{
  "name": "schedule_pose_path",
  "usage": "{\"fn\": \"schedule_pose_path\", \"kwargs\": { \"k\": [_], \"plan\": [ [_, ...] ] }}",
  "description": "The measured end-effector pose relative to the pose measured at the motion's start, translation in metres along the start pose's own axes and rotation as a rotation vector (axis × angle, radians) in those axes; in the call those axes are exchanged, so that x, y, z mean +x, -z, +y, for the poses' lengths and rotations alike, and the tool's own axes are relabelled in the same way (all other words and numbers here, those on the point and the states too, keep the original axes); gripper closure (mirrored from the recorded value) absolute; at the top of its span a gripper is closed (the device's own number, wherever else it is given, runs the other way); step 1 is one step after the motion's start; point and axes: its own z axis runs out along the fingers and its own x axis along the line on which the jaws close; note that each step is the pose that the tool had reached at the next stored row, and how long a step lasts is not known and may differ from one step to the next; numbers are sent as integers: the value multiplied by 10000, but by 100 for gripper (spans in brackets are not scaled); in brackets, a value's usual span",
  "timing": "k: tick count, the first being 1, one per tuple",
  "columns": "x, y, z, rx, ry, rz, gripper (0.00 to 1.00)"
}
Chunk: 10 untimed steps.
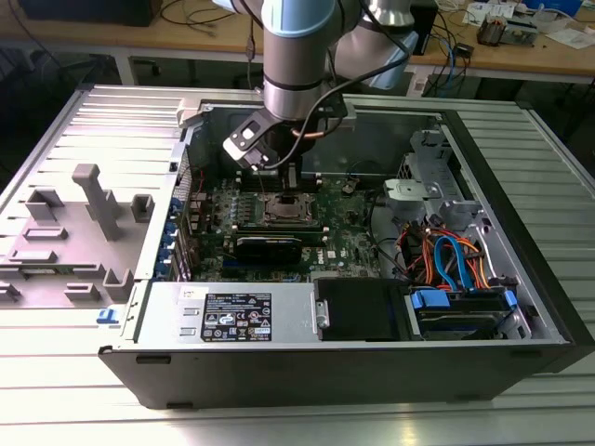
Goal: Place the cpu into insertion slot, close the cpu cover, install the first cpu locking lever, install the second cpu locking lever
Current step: 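Install the first cpu locking lever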
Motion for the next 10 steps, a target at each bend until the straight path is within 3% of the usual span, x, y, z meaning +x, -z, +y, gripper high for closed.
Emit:
{"fn": "schedule_pose_path", "kwargs": {
  "k": [7,10],
  "plan": [
    [10,194,1,-3,285,3,89],
    [10,233,0,-4,512,4,89]
  ]
}}
